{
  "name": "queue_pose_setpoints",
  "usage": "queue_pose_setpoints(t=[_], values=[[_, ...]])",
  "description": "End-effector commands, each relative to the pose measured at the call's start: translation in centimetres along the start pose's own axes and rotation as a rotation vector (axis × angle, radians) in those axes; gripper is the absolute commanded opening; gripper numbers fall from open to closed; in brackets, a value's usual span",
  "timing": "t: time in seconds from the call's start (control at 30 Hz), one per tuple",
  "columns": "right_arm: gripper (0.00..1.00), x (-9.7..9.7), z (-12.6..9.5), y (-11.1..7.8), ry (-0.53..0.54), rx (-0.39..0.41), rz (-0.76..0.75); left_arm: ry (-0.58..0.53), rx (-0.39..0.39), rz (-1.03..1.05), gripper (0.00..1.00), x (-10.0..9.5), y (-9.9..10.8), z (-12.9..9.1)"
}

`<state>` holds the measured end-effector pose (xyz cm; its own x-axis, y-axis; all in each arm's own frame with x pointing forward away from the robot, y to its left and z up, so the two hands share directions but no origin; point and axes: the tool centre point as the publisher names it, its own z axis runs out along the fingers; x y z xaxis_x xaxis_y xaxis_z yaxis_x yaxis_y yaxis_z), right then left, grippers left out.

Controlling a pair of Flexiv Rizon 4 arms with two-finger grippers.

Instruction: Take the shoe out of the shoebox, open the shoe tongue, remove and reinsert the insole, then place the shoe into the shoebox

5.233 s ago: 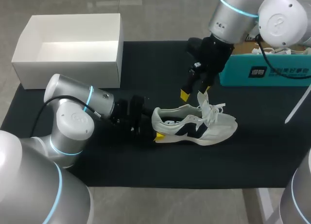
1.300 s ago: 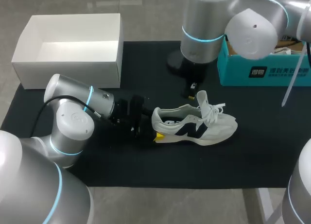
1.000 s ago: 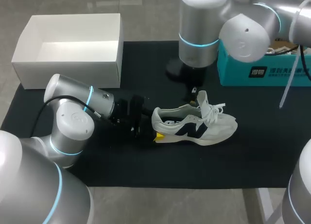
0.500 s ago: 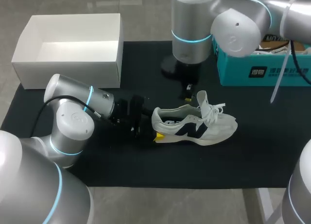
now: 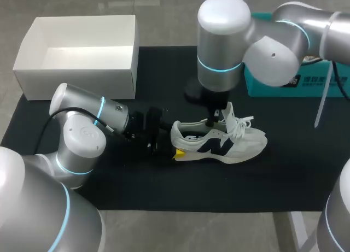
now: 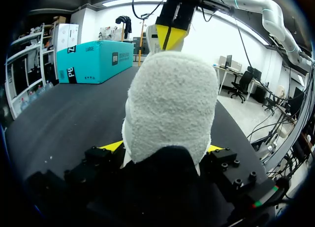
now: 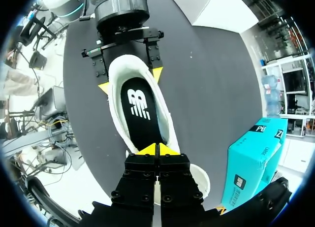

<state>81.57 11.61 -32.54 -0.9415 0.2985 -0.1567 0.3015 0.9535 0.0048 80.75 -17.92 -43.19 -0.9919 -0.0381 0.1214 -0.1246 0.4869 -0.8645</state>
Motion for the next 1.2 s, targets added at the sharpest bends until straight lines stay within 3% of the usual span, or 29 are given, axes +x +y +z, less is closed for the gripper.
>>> queue_pose_setpoints(t=[0.03, 0.27, 0.47, 0.8, 1.2], values=[[0.00, -0.6, 0.7, -0.2, 0.004, -0.010, -0.015, 0.001, -0.001, 0.000, 0.00, -0.2, 0.1, 0.1], [0.00, -0.5, 1.9, 0.7, 0.036, -0.014, -0.048, 0.001, -0.001, 0.000, 0.00, -0.2, 0.1, 0.1], [0.00, -0.4, 3.5, 0.3, 0.062, 0.005, -0.070, 0.001, -0.001, 0.000, 0.00, -0.2, 0.1, 0.1], [0.00, 1.9, 3.9, 0.3, 0.131, 0.004, -0.062, 0.001, -0.001, 0.000, 0.00, -0.2, 0.1, 0.1], [0.00, 0.6, 6.9, 1.2, 0.173, -0.030, -0.084, 0.001, -0.001, 0.000, 0.00, -0.2, 0.1, 0.1]])
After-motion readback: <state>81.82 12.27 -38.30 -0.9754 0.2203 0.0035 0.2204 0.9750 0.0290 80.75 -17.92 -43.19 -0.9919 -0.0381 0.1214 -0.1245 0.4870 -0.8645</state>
